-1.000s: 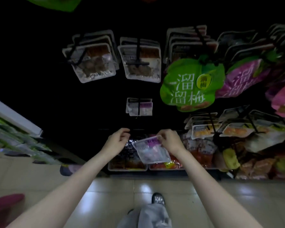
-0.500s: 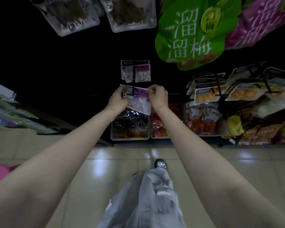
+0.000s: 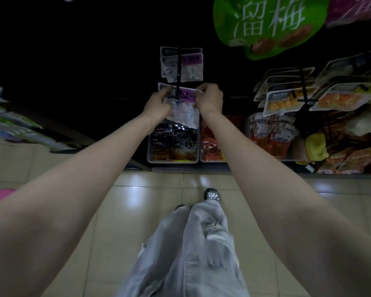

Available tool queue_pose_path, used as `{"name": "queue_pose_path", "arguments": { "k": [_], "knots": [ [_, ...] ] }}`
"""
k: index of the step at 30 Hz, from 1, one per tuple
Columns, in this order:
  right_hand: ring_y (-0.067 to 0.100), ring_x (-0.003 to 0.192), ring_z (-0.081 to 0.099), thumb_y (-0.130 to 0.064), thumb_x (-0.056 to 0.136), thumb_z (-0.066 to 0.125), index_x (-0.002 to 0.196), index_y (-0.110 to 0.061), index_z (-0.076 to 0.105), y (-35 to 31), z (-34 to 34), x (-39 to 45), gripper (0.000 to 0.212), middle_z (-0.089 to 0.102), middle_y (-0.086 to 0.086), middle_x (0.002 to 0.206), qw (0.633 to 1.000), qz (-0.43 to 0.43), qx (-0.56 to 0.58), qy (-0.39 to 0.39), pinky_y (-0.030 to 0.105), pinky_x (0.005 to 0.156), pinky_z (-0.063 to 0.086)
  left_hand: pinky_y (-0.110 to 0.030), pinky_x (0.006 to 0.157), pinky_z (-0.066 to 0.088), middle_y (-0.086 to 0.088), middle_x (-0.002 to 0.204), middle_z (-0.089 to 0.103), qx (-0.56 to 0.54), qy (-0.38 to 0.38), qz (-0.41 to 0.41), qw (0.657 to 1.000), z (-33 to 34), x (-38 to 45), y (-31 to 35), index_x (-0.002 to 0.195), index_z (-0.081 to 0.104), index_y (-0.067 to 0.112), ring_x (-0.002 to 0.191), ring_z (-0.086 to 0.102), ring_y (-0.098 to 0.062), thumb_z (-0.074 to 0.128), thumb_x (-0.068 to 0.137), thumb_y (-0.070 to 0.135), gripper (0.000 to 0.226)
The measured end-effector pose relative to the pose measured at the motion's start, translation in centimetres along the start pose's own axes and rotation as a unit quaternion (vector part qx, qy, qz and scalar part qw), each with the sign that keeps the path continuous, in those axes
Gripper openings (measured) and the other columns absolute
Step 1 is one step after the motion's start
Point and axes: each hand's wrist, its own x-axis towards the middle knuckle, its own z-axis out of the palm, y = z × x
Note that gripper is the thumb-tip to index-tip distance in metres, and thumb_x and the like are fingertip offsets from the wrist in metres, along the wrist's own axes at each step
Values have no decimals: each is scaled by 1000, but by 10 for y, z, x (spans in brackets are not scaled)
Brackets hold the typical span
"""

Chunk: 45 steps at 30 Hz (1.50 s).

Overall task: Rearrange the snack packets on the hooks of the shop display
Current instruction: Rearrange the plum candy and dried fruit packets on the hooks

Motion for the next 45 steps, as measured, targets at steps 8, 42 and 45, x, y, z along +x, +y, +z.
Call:
{"name": "queue_pose_path", "arguments": {
  "k": [8,42,45],
  "knots": [
    [26,104,59,-2,93,43,116,-3,60,-3,3,3,28,64,15,111,998,-43,46,27,12,71,33,-7,91,32,-3,148,33,-29,-54,7,998,4,0,14,149,15,21,125,39,-8,41,92,-2,66],
    [29,124,47,-1,85,61,132,0,41,-196,-99,-19,51,51,17,132,960,-251,82,94,26,96,36,-11,84,34,-4,134,47,-14,265,259,929,-134,-76,104,133,43,14,120,48,-16,44,91,-1,45],
    [30,102,59,-7,88,59,105,2,61,-193,-98,-22,20,65,19,107,949,-252,25,186,25,79,38,-14,86,35,-5,132,48,-29,255,264,930,-136,-75,104,133,43,13,117,50,-15,44,90,-3,45]
  ]
}}
